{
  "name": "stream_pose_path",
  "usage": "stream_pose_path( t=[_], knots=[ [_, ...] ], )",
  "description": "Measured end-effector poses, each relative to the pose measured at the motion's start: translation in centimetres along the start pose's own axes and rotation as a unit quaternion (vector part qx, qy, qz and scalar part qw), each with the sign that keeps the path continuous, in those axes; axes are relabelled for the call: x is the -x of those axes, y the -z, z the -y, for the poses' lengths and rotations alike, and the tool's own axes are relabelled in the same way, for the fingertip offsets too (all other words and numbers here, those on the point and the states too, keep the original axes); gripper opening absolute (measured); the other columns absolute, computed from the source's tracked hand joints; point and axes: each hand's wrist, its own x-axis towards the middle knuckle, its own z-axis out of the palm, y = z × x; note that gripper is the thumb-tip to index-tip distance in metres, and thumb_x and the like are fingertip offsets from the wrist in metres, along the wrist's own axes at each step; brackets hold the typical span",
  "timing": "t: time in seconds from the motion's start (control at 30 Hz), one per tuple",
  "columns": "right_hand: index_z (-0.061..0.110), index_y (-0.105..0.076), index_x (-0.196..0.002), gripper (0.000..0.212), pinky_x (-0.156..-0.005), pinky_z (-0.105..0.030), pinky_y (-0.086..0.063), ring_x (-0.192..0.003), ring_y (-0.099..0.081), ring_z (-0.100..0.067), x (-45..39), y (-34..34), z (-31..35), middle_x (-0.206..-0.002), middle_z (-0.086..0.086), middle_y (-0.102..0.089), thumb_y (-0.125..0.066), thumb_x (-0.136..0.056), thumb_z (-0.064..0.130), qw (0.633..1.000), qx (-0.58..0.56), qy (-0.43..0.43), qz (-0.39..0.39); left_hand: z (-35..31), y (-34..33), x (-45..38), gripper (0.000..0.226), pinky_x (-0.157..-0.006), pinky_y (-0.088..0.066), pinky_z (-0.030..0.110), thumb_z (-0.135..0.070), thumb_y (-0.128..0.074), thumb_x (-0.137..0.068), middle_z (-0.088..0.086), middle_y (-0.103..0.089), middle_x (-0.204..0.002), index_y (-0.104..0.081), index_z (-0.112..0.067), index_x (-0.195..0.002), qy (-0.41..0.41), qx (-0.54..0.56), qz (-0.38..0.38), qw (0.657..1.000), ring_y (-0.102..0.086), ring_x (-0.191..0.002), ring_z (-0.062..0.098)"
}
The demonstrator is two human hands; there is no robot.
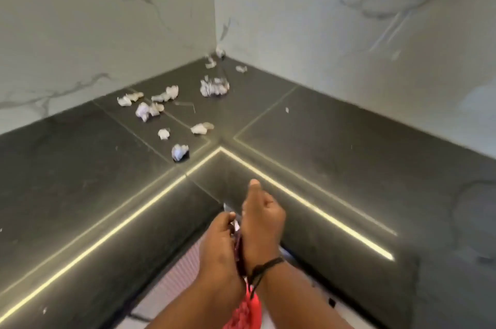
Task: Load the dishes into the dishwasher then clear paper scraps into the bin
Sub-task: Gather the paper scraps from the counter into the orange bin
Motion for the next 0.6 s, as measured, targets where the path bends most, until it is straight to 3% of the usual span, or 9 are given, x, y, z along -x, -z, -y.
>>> stream_pose_path(
  t=[0.07, 0.17, 0.23, 0.3, 0.37, 0.43, 0.5, 0.57, 0.6],
  knots=[
    [0.008, -0.034, -0.052, 0.053, -0.048, -0.037, -0.030, -0.050, -0.031, -0.013, 1.9, 1.9, -4.2, -0.050, -0.003, -0.031, -0.056, -0.093, 0.031, 0.996, 0.067, 0.057, 0.019, 4.5, 3.3, -0.8, 0.024, -0.056, -0.052, 0.032, -0.026, -0.050, -0.082, 0.021, -0.060, -0.079, -0.064, -0.006, -0.080, -0.005, 0.000, -0.050, 0.999, -0.058, -0.068, 0.029],
    [0.004, -0.043, -0.056, 0.050, -0.055, -0.042, -0.038, -0.052, -0.037, -0.014, 2.6, 5.8, -12.3, -0.049, -0.007, -0.040, -0.054, -0.094, 0.035, 0.987, 0.157, -0.025, 0.019, 10.3, 8.2, -1.8, 0.033, -0.076, -0.052, 0.043, -0.023, -0.049, -0.086, 0.027, -0.068, -0.089, -0.068, 0.004, -0.086, 0.036, -0.024, -0.135, 0.990, -0.063, -0.081, 0.034],
    [0.004, -0.058, -0.061, 0.045, -0.059, -0.036, -0.039, -0.057, -0.046, -0.014, 1.9, 8.5, -18.4, -0.057, -0.014, -0.056, -0.053, -0.095, 0.033, 0.975, 0.193, -0.109, 0.005, 14.4, 11.6, -4.2, 0.030, -0.067, -0.050, 0.036, -0.018, -0.047, -0.090, 0.027, -0.067, -0.087, -0.066, 0.005, -0.084, 0.069, -0.039, -0.200, 0.977, -0.061, -0.074, 0.032],
    [0.003, -0.070, -0.081, 0.037, -0.066, -0.029, -0.039, -0.072, -0.056, -0.014, 0.7, 10.5, -24.8, -0.077, -0.013, -0.068, -0.048, -0.099, 0.027, 0.962, 0.201, -0.185, -0.011, 18.1, 15.3, -7.8, 0.023, -0.050, -0.048, 0.026, -0.017, -0.048, -0.088, 0.023, -0.061, -0.077, -0.060, -0.001, -0.077, 0.126, 0.005, -0.232, 0.965, -0.058, -0.063, 0.029],
    [0.002, -0.067, -0.103, 0.032, -0.070, -0.023, -0.049, -0.081, -0.065, -0.016, -1.7, 11.8, -30.4, -0.099, -0.013, -0.069, -0.043, -0.101, 0.023, 0.948, 0.160, -0.276, -0.027, 21.4, 18.7, -12.4, 0.019, -0.043, -0.050, 0.022, -0.024, -0.057, -0.076, 0.015, -0.058, -0.067, -0.054, -0.006, -0.072, 0.156, 0.015, -0.233, 0.960, -0.059, -0.056, 0.024],
    [0.002, -0.065, -0.101, 0.032, -0.063, -0.024, -0.056, -0.081, -0.071, -0.019, -4.9, 12.9, -36.7, -0.101, -0.018, -0.068, -0.042, -0.100, 0.025, 0.927, 0.055, -0.368, -0.034, 24.4, 21.3, -17.5, 0.046, -0.073, -0.059, 0.036, -0.034, -0.062, -0.067, 0.018, -0.067, -0.101, -0.066, -0.004, -0.102, 0.166, -0.031, -0.213, 0.962, -0.067, -0.089, 0.029],
    [0.006, -0.066, -0.091, 0.041, -0.070, -0.032, -0.056, -0.084, -0.069, -0.031, -7.7, 13.6, -41.5, -0.090, -0.016, -0.071, -0.040, -0.098, 0.037, 0.921, 0.034, -0.387, -0.034, 25.8, 23.5, -21.9, 0.061, -0.096, -0.048, 0.041, -0.047, -0.047, -0.086, 0.019, -0.056, -0.130, -0.056, -0.004, -0.129, 0.174, -0.063, -0.188, 0.964, -0.058, -0.111, 0.032],
    [0.016, -0.058, -0.078, 0.035, -0.066, -0.029, -0.052, -0.067, -0.060, -0.026, -10.2, 14.6, -45.9, -0.068, -0.006, -0.064, -0.044, -0.092, 0.045, 0.915, 0.040, -0.399, -0.038, 25.2, 24.7, -24.0, 0.078, -0.092, -0.041, 0.034, -0.069, -0.029, -0.089, 0.016, -0.055, -0.125, -0.058, -0.006, -0.125, 0.190, 0.002, -0.150, 0.970, -0.057, -0.099, 0.027],
    [0.017, -0.058, -0.080, 0.032, -0.070, -0.033, -0.054, -0.068, -0.061, -0.026, -11.0, 14.3, -46.5, -0.071, -0.007, -0.063, -0.049, -0.087, 0.046, 0.918, 0.039, -0.393, -0.030, 24.4, 24.9, -24.4, 0.087, -0.087, -0.040, 0.032, -0.078, -0.027, -0.083, 0.014, -0.057, -0.116, -0.062, -0.007, -0.117, 0.207, 0.022, -0.137, 0.969, -0.057, -0.091, 0.025]
  ],
)
